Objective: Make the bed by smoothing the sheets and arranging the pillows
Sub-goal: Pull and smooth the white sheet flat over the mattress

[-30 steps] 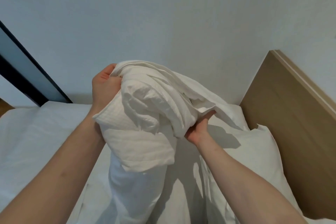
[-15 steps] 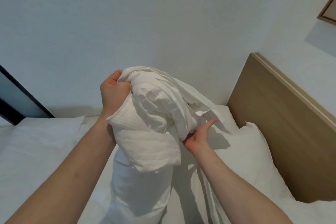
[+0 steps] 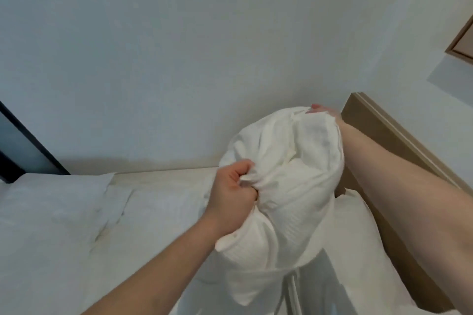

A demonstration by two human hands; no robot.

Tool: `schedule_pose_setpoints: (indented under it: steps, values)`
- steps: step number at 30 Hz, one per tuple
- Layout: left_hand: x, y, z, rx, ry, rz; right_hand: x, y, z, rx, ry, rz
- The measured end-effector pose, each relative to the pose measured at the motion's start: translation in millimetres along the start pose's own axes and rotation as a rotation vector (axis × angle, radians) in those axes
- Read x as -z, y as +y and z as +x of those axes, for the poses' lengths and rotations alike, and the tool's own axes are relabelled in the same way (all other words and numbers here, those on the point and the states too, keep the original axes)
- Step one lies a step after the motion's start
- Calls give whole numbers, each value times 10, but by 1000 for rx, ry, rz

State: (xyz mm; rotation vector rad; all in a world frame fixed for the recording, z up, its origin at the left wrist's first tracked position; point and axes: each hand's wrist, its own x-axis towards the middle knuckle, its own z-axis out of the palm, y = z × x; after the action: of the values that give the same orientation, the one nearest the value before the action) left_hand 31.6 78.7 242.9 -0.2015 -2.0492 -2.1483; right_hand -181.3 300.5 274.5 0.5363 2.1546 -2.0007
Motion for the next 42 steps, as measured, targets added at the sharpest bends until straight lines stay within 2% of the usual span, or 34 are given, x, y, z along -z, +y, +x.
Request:
schedule_pose_setpoints:
  steps: [2,4,7,9,11,14,16,19,21,24,27,30,33,37,42]
  values:
    - [-330,-226,-97,48,-107,10,173,15,35,46,29,6]
    - [-631,-425,-149,97,-104,23,438,214,89,1,43,-95]
    - [-937,-747,-164,202,0,58,1041,905,203,-291,65,-274]
    - [-1072,-995,-177,276,17,84,1394,1455,116,-543,-46,-366]
    - [-1205,-1202,-226,345,-57,105,1649,1941,-66,-713,-120,-412]
    - [-1456,-1392,-352,428,-194,108,1724,2474,-460,-884,-82,-330]
    - [-1607,-1445,-427,487,-196,72,1637,2652,-720,-918,-48,-232]
    - [-1716,-1480,-466,532,-182,42,1579,3028,-832,-882,68,-82]
    - [-1718,-1504,-450,546,-178,41,1682,3168,-786,-850,46,32]
    - [-1721,-1512,-446,550,-186,37,1691,2959,-816,-858,-55,214]
    - [-1742,-1465,-486,560,-203,43,1552,2703,-677,-673,-52,292]
    - [-1631,-1416,-520,568,-181,25,1450,2527,-479,-499,-9,290]
    - [-1302,-1371,-537,567,-94,10,1299,2297,-231,-411,41,208]
    - [-584,-1265,-720,601,69,16,369,1642,-229,-205,-72,13]
    - [651,-1378,-1166,737,347,-2,-1392,1435,-608,89,-393,-330]
